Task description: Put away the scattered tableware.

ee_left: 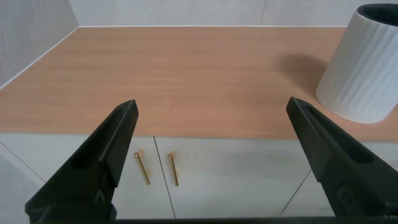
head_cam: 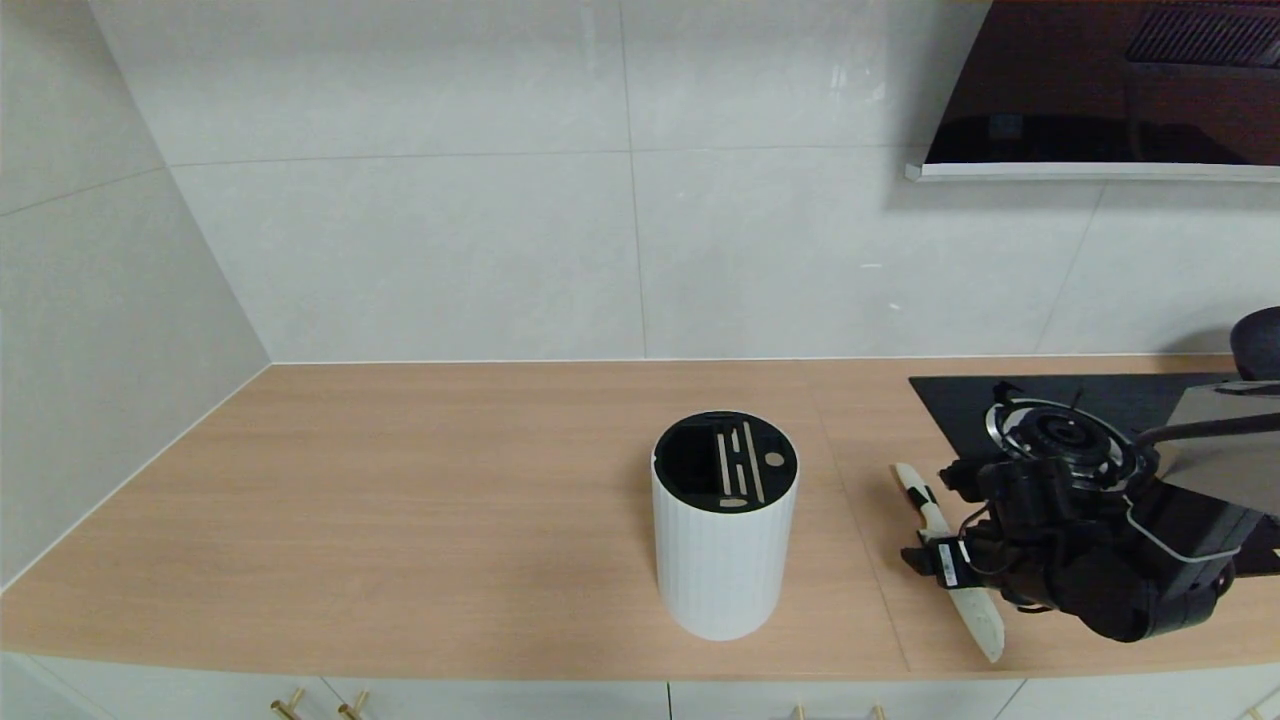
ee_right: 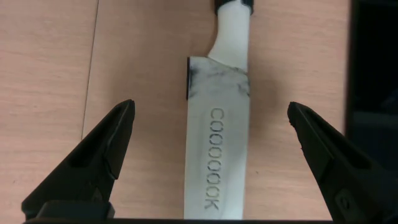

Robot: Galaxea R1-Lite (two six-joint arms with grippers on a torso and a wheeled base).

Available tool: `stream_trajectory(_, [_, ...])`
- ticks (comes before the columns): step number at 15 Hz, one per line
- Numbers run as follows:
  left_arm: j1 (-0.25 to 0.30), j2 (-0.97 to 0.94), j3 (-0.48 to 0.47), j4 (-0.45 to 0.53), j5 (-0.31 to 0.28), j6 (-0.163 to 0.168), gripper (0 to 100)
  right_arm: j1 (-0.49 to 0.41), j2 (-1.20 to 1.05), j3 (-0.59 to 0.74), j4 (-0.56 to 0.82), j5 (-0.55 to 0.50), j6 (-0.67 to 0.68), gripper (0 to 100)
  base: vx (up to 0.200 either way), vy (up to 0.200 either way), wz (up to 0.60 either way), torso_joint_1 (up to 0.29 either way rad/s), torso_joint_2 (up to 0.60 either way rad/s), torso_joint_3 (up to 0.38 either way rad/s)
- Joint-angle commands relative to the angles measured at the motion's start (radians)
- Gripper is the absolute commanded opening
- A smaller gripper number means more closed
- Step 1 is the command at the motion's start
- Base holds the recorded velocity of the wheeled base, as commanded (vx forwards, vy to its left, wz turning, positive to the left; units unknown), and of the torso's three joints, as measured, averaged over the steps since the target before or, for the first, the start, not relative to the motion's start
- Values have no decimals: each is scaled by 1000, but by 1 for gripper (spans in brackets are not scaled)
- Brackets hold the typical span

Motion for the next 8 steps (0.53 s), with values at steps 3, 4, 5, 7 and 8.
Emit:
stream_trajectory(3, [0,0,0,0,0,0,100,-7,35,-25,1,6,22,100,0,0,0,0,0,0])
stream_trajectory(4, [0,0,0,0,0,1,100,-7,35,-28,1,12,34,100,0,0,0,0,0,0])
stream_trajectory(5, [0,0,0,0,0,0,100,-7,34,-31,1,29,48,100,0,0,0,0,0,0])
stream_trajectory(7, [0,0,0,0,0,0,100,-15,35,-35,1,38,51,100,0,0,0,0,0,0])
stream_trajectory(8, [0,0,0,0,0,0,100,-15,35,-40,1,41,62,100,0,0,0,0,0,0])
